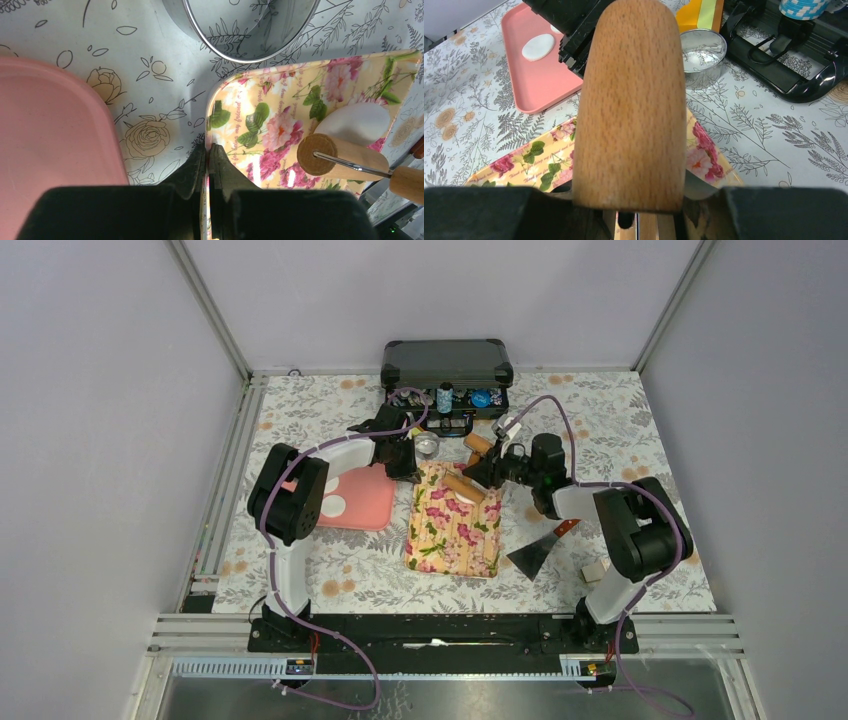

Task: Roll out the dumpling wrappers from the dough
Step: Flatten out the dough on the work surface.

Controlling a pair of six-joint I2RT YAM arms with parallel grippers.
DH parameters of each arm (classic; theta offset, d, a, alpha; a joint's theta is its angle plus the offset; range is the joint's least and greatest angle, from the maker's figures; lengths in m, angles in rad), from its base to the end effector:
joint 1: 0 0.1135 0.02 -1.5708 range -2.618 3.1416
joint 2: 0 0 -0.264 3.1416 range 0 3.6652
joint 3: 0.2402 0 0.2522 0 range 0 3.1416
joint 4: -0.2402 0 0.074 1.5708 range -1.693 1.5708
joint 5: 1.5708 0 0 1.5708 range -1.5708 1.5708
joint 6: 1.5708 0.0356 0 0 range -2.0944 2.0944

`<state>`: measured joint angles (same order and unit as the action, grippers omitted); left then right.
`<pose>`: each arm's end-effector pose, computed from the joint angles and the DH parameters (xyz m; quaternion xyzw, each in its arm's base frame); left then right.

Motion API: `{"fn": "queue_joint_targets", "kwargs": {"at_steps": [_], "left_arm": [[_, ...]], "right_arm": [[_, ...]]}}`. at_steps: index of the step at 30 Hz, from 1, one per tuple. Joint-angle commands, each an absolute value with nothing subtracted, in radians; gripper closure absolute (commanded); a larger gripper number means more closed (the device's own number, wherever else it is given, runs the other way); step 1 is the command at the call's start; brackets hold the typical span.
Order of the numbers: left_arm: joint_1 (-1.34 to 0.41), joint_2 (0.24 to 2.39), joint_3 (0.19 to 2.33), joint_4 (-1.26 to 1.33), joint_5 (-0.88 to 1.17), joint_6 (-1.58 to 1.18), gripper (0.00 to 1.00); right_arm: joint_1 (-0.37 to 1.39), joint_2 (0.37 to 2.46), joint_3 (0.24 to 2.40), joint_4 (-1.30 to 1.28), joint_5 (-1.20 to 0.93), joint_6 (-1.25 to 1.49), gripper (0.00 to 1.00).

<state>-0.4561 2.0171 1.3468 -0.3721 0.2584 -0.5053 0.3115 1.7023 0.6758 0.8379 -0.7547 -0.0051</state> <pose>0.3711 -0.1922 0.1529 0.0101 0.9578 -0.2300 0.1721 0.3075 0.1246 0.1780 -0.3448 0.6704 0.3710 0.5423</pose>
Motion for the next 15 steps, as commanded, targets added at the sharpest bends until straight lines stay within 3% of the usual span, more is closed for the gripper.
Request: {"fn": "queue_joint_targets", "kwargs": {"at_steps": [1,15], "left_arm": [[-0.461,2.028,1.353,-0.423,0.275,-0.502,1.00],[-0.462,2.020,1.350,-0.423,0.284,-0.504,1.00]], "right_arm": [[0.344,1.711,0.605,0.731,-0.669,0.017,1.00],[0.394,1.733,0.554,0.762,-0.656,0.082,1.00]]}}
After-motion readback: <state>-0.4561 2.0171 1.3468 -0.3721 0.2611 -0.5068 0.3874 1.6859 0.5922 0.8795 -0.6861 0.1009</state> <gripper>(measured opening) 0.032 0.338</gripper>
